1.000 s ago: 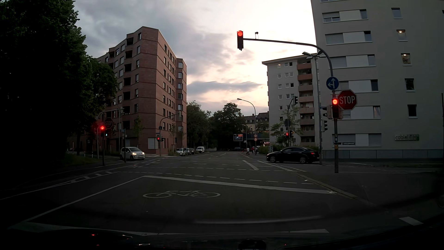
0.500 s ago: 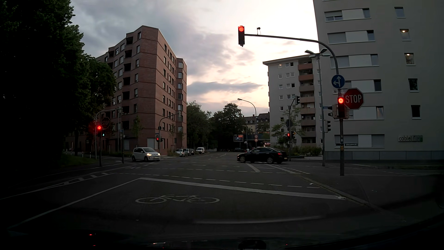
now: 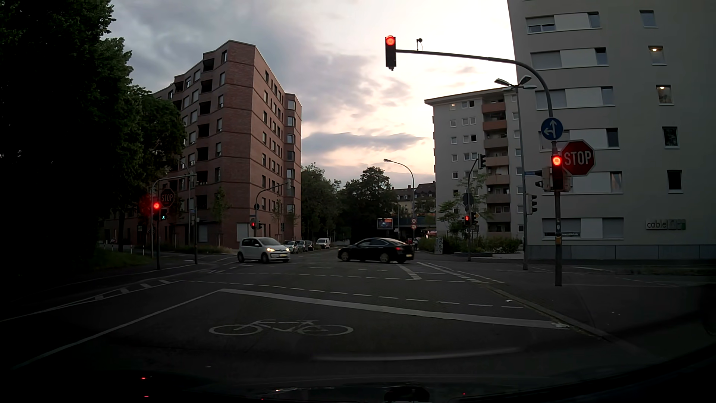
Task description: Follow the waypoints while adhering to traffic rules and regulations
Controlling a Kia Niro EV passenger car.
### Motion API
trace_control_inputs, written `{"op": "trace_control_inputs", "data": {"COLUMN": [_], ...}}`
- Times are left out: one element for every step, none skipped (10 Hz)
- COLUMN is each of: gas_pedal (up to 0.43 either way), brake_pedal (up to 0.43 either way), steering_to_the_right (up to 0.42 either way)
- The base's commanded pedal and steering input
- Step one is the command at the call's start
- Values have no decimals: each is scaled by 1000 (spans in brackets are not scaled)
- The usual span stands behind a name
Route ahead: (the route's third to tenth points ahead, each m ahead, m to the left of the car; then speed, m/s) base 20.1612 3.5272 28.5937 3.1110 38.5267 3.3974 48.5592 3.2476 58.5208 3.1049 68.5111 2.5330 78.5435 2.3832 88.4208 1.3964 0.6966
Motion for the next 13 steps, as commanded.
{"op": "trace_control_inputs", "data": {"gas_pedal": [0,0,0,0,0,0,0,0,0,0,0,0,0], "brake_pedal": [104,104,110,110,116,116,116,116,116,116,116,116,122], "steering_to_the_right": [0,-1,0,-1,-1,-1,0,-1,0,-1,0,-1,0]}}
